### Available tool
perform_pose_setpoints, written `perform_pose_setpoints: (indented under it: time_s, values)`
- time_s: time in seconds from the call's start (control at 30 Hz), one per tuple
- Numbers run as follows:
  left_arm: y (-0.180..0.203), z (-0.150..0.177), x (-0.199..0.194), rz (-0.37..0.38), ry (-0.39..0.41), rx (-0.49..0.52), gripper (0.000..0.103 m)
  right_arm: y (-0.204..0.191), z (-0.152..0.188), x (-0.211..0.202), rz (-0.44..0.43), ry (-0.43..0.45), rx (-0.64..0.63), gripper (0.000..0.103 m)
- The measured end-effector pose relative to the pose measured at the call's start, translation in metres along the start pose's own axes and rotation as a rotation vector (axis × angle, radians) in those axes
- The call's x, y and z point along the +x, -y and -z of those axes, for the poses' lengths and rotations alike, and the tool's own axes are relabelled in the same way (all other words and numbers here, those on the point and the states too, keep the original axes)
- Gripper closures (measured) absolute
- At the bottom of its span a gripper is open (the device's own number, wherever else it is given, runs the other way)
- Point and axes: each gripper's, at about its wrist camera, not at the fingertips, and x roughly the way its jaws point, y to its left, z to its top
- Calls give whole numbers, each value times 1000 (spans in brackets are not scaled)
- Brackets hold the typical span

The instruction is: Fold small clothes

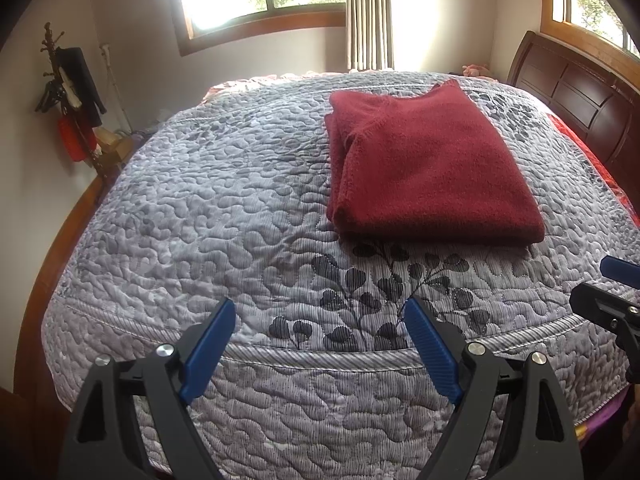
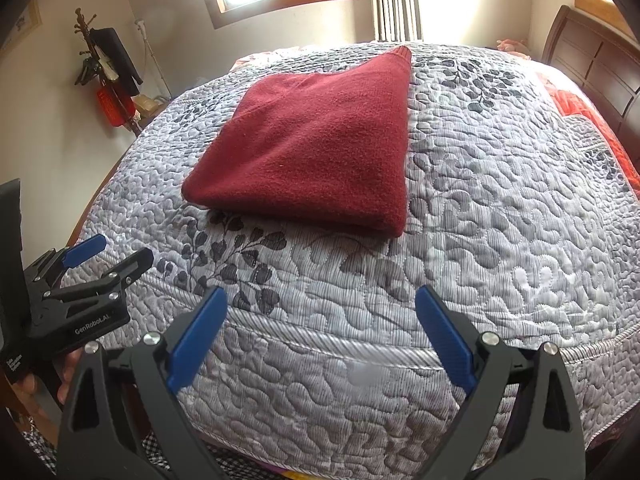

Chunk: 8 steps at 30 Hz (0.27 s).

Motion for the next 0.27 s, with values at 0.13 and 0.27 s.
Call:
perform_pose_setpoints:
  time_s: [0.13, 0.27]
  values:
    - [0, 1, 2, 0, -5, 3, 16, 2, 0, 1, 6, -10, 11, 8]
    - [0, 1, 3, 2, -8, 2, 16, 2, 1, 4, 19, -19, 6, 8]
